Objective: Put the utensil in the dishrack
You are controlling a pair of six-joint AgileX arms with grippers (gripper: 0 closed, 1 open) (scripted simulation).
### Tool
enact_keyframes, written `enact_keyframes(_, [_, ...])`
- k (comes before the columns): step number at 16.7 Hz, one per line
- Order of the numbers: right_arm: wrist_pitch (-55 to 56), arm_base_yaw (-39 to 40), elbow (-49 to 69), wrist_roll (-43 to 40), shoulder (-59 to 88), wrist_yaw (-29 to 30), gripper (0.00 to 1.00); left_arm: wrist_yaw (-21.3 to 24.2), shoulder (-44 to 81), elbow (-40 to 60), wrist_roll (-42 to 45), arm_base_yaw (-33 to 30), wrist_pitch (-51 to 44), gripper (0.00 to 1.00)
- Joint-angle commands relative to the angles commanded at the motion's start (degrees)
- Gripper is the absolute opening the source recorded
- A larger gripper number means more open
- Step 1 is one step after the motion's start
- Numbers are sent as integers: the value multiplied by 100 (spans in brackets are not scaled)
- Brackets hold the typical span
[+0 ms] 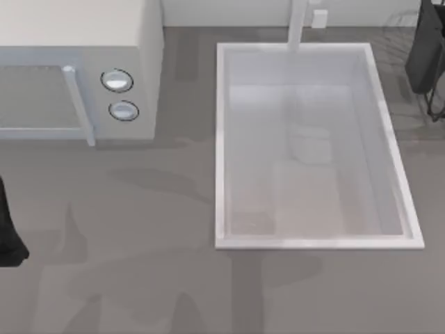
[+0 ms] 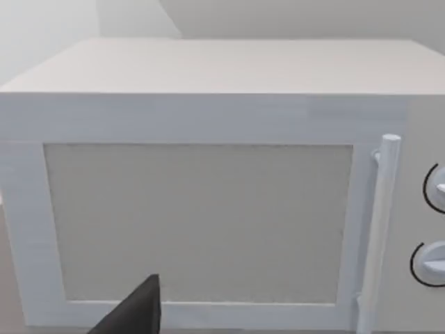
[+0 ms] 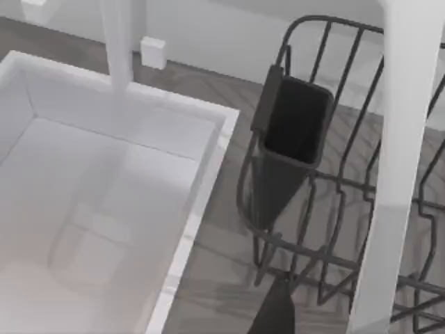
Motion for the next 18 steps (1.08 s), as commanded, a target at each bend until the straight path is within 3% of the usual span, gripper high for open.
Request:
enact_keyframes(4, [1841, -1284, -296, 1193, -544, -759, 0, 0, 0, 0, 0, 0, 0, 100])
enact_keyframes(8, [2775, -2075, -468, 1954, -932, -1227, 0, 0, 0, 0, 0, 0, 0, 100])
enact_keyframes(18, [3253, -1990, -493, 2051, -572, -1175, 0, 0, 0, 0, 0, 0, 0, 100])
